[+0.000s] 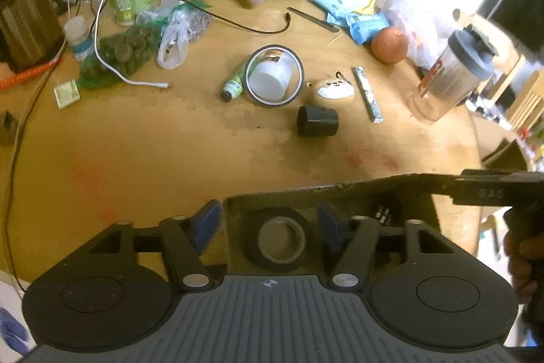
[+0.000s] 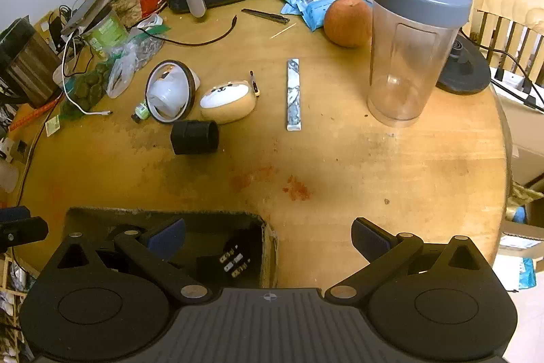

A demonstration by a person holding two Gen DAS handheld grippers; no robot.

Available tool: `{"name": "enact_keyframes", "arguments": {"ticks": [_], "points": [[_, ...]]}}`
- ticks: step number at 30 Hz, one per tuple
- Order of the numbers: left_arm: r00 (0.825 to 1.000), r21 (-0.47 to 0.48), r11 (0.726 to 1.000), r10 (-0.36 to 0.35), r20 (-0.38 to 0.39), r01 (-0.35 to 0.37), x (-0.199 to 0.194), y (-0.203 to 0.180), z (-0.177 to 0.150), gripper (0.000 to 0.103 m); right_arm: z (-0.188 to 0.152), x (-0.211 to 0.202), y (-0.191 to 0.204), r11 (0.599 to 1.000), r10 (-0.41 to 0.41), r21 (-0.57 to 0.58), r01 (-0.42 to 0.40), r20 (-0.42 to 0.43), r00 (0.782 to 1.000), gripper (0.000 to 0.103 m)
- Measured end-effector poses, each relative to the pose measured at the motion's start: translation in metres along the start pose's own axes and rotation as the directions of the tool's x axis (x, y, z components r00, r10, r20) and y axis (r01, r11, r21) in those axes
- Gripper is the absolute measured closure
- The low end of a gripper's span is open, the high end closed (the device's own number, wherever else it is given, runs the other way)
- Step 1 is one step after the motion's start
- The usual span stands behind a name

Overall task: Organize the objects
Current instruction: 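Move the left tool to the black cylinder and close on it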

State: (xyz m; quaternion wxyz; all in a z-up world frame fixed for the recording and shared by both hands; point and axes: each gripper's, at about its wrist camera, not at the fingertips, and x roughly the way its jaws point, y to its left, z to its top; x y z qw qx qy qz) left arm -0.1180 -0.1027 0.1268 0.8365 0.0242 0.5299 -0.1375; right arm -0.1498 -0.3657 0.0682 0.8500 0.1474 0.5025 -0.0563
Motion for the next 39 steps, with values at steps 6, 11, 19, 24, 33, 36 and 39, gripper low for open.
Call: {"name": "enact_keyframes", "arguments": {"ticks": [6, 11, 19, 24, 33, 36, 39], "points": [[0.999, 0.099, 0.995, 0.03, -0.019, -0.028, 0.006, -0.01, 0.019, 0.02, 0.016, 0.008, -0.008, 0.999, -0.024, 0.044, 0.025, -0.029, 0.999, 0.0], [0.999, 0.128, 0.991, -0.042, -0.02, 0.044, 0.007, -0.015, 0.029, 0.018, 0.027, 0.015, -0.017, 0.996, -0.057, 0.069, 0.06, -0.042, 0.997, 0.0], [0.996, 0.2, 0.976, -0.069, -0.064, 0.081, 0.021, -0.022, 0.041, 0.014, 0.033, 0.024, -0.024, 0.992, -0.059, 0.109, 0.067, -0.074, 0.995, 0.0], [0.993, 0.236, 0.967, -0.074, -0.09, 0.093, 0.031, -0.02, 0.043, 0.014, 0.034, 0.027, -0.022, 0.991, -0.052, 0.117, 0.062, -0.087, 0.995, 0.0], [0.997, 0.253, 0.966, -0.036, -0.075, 0.054, 0.047, -0.011, 0.059, 0.015, 0.034, 0.028, -0.025, 0.985, -0.072, 0.15, 0.085, -0.092, 0.993, 0.0], [0.995, 0.247, 0.966, -0.061, -0.075, 0.078, 0.051, -0.008, 0.065, 0.015, 0.033, 0.027, -0.027, 0.982, -0.079, 0.165, 0.094, -0.096, 0.992, 0.0], [0.996, 0.268, 0.961, -0.051, -0.068, 0.068, 0.056, -0.008, 0.07, 0.014, 0.032, 0.027, -0.029, 0.978, -0.084, 0.183, 0.101, -0.098, 0.992, 0.0]]}}
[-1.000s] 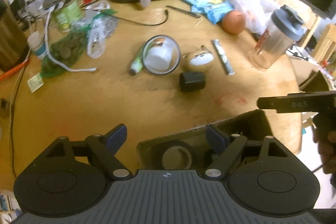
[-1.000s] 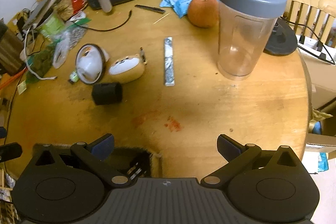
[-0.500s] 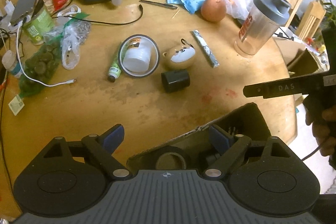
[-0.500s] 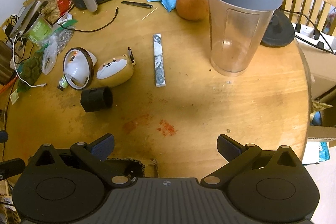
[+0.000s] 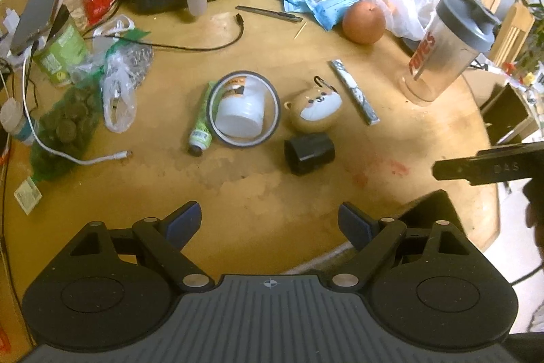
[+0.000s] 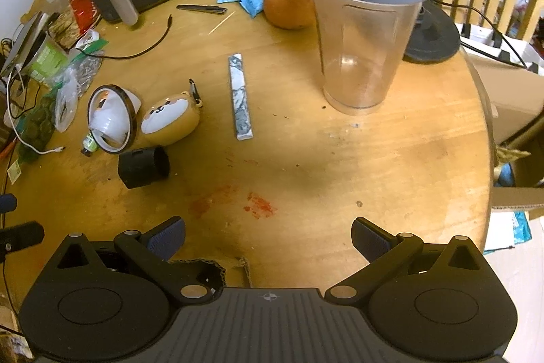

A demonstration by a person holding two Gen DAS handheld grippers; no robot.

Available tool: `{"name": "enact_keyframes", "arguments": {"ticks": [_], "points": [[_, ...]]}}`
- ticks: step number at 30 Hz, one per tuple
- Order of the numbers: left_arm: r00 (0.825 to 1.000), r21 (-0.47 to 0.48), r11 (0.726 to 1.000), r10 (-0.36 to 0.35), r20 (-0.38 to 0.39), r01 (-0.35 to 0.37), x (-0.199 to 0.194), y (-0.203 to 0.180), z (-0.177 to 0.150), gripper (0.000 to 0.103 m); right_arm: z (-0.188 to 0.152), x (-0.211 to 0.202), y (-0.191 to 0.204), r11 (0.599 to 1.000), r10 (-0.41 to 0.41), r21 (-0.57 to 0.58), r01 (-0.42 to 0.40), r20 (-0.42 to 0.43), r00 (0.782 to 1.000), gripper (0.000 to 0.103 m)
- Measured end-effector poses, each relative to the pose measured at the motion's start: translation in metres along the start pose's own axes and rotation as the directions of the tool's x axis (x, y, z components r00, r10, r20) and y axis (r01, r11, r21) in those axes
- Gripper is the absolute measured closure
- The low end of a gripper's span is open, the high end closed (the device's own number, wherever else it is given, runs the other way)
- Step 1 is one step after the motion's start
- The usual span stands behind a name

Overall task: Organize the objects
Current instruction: 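Move the left tool to the black cylinder and close on it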

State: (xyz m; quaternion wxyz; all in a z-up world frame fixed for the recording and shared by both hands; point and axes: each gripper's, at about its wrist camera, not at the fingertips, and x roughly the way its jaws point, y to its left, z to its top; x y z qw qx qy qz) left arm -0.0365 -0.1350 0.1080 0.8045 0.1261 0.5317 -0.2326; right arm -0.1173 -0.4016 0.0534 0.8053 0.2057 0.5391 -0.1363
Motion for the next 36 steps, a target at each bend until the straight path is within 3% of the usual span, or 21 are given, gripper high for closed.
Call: {"name": "enact_keyframes", "arguments": {"ticks": [10, 16, 24, 36], "points": [[0.999, 0.137, 0.99, 0.007, 0.039, -0.012, 0.016, -0.006, 0.015, 0.014, -0.005, -0.002, -0.004, 0.999, -0.017, 0.048, 0.017, -0.003, 1.0, 0.0], [0.998, 0.256, 0.966, 0.01, 0.069, -0.027, 0.028, -0.021, 0.023, 0.014, -0.009, -0.006, -0.008, 0.997, -0.029, 0.075, 0.029, -0.003, 1.0, 0.0], [0.996, 0.481, 0.876, 0.004, 0.094, -0.048, 0.052, -0.045, 0.023, 0.015, -0.017, -0.011, -0.019, 0.992, -0.043, 0.122, 0.044, -0.006, 0.999, 0.0], [1.0, 0.651, 0.759, -0.004, 0.009, -0.003, 0.097, -0.057, 0.025, 0.016, -0.028, -0.013, -0.037, 0.977, -0.066, 0.202, 0.068, -0.016, 0.998, 0.0]]}}
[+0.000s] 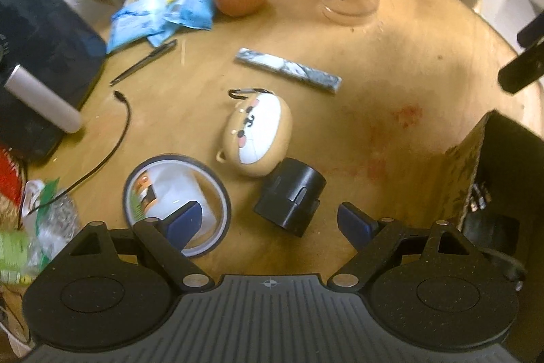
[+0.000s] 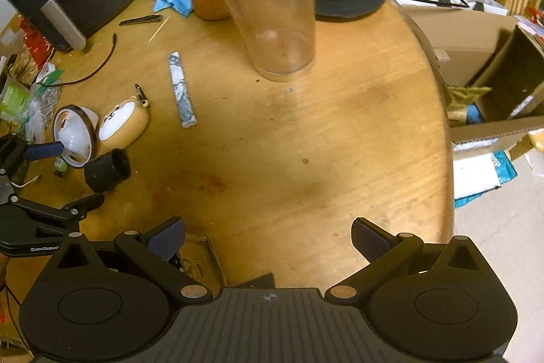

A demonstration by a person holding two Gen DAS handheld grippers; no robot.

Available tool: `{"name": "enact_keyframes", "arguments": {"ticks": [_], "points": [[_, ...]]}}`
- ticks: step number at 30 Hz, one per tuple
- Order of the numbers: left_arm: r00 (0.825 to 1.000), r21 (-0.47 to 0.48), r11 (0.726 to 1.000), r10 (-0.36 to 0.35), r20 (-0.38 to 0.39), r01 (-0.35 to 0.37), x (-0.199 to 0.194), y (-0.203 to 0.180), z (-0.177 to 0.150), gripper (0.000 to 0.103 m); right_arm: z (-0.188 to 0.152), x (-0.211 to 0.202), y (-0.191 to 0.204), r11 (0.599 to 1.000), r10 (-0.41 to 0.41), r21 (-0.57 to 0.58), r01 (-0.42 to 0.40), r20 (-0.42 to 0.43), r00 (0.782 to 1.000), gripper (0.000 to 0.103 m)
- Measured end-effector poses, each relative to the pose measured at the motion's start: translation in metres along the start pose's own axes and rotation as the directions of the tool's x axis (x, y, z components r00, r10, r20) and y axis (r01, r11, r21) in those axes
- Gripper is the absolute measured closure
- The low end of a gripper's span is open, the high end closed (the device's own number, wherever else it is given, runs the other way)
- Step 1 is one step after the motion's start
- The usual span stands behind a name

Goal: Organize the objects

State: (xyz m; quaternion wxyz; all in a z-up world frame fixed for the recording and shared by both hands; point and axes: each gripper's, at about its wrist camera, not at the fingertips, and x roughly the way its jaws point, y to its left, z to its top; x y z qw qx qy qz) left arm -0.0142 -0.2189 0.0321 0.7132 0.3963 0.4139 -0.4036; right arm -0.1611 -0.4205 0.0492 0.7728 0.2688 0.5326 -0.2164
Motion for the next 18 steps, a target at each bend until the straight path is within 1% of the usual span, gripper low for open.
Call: {"name": "enact_keyframes", "arguments": {"ticks": [4, 6, 8, 9, 10, 12, 13, 15, 18], "points": [[1.0, 0.044, 0.999, -0.016, -0.015, 0.017, 0.009, -0.003, 0.0, 0.017, -0.001, 0.0, -0.006, 1.0, -0.008, 0.023, 0.008, -0.001, 1.0, 0.0], [0.999, 0.058, 0.998, -0.025, -0.023, 0.027, 0.014, -0.004, 0.001, 0.021, -0.002, -0.001, -0.008, 0.999, -0.01, 0.031, 0.01, -0.001, 1.0, 0.0], [0.999, 0.07, 0.997, -0.036, -0.035, 0.038, 0.019, -0.004, 0.002, 0.032, -0.003, -0.001, -0.009, 0.999, -0.014, 0.039, 0.014, -0.002, 1.0, 0.0], [0.998, 0.076, 0.996, -0.038, -0.043, 0.041, 0.022, -0.004, 0.002, 0.035, -0.003, -0.001, -0.01, 0.999, -0.015, 0.043, 0.015, -0.003, 1.0, 0.0], [0.998, 0.083, 0.996, -0.04, -0.053, 0.045, 0.025, -0.004, 0.003, 0.041, -0.003, -0.001, -0.011, 0.999, -0.016, 0.045, 0.016, -0.003, 1.0, 0.0], [0.997, 0.091, 0.994, -0.05, -0.056, 0.055, 0.027, -0.004, 0.003, 0.048, -0.003, -0.001, -0.012, 0.999, -0.019, 0.05, 0.019, -0.002, 1.0, 0.0], [0.996, 0.089, 0.994, -0.059, -0.062, 0.065, 0.027, -0.003, 0.005, 0.053, -0.003, -0.001, -0.012, 0.998, -0.02, 0.053, 0.02, -0.002, 1.0, 0.0], [0.997, 0.106, 0.993, -0.052, -0.064, 0.058, 0.027, -0.004, 0.007, 0.054, -0.004, -0.002, -0.013, 0.998, -0.02, 0.057, 0.021, -0.001, 1.0, 0.0], [0.995, 0.114, 0.991, -0.061, -0.073, 0.069, 0.028, -0.005, 0.009, 0.055, -0.004, -0.002, -0.016, 0.998, -0.021, 0.064, 0.021, -0.003, 1.0, 0.0]]}}
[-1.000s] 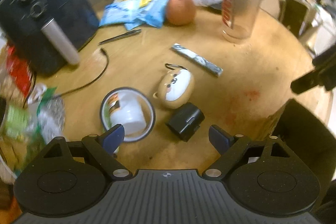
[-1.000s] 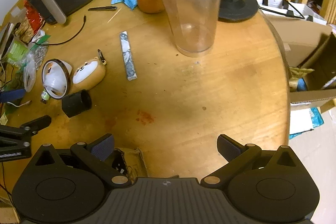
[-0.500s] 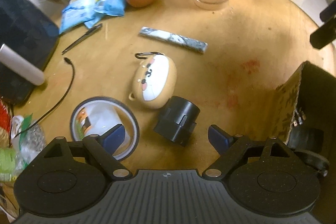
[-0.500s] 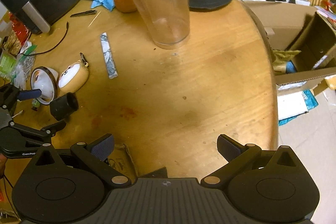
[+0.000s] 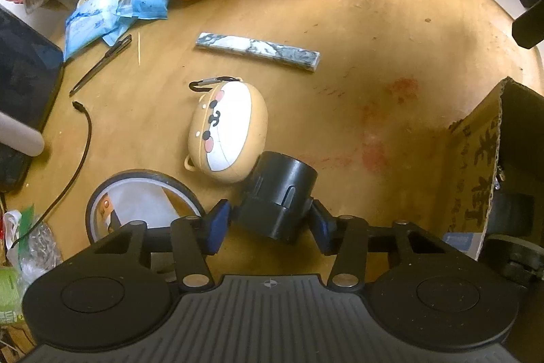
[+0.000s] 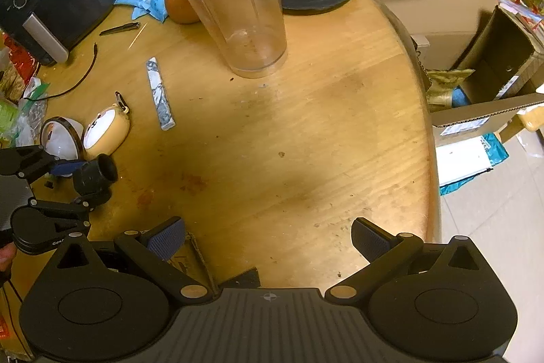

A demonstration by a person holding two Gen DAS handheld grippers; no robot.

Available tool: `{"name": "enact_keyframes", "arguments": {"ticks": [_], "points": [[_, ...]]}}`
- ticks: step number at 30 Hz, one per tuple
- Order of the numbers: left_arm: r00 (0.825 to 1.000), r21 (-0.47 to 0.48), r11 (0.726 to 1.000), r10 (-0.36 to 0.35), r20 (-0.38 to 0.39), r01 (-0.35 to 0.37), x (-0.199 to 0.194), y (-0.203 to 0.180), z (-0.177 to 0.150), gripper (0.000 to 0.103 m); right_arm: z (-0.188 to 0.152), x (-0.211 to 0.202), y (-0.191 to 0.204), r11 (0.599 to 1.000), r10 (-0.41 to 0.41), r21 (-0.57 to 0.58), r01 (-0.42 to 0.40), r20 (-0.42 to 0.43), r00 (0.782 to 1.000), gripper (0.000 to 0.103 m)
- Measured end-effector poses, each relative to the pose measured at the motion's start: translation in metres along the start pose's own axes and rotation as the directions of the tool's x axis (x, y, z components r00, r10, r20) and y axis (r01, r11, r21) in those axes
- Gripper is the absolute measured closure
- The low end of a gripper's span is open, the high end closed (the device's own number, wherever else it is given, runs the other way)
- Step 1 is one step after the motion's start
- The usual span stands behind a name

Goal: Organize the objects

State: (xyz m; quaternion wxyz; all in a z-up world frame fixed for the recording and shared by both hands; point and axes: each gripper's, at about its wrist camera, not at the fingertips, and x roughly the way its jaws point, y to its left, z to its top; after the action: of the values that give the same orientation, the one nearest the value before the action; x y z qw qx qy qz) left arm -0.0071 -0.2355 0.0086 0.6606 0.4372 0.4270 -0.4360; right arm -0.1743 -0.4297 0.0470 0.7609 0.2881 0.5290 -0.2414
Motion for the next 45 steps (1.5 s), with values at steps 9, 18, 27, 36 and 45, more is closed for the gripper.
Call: {"name": "enact_keyframes", "arguments": {"ticks": [9, 18, 27, 36, 45], "points": [[1.0, -0.028, 0.999, -0.029, 0.003, 0.029, -0.007, 0.002, 0.003, 0.057, 0.0, 0.0, -0.002, 1.0, 0.003, 0.004, -0.003, 0.001, 1.0, 0.0], [0.999, -0.043, 0.999, 0.0, 0.033, 0.002, -0.027, -0.004, 0.007, 0.06, 0.001, -0.001, 0.0, 1.0, 0.013, -0.013, -0.013, 0.003, 1.0, 0.0], [0.997, -0.147, 0.989, 0.034, 0.063, -0.024, -0.046, -0.003, 0.005, 0.063, 0.001, -0.001, 0.001, 0.999, 0.025, -0.042, -0.025, 0.001, 1.0, 0.0], [0.997, -0.293, 0.956, 0.019, 0.071, 0.003, -0.06, 0.002, -0.005, 0.063, 0.001, -0.001, 0.004, 0.997, 0.037, -0.073, -0.037, -0.004, 0.999, 0.0], [0.994, -0.411, 0.911, 0.026, 0.106, 0.02, -0.086, 0.003, -0.011, 0.063, 0.001, -0.001, 0.01, 0.992, 0.051, -0.113, -0.052, -0.009, 0.999, 0.0]]}}
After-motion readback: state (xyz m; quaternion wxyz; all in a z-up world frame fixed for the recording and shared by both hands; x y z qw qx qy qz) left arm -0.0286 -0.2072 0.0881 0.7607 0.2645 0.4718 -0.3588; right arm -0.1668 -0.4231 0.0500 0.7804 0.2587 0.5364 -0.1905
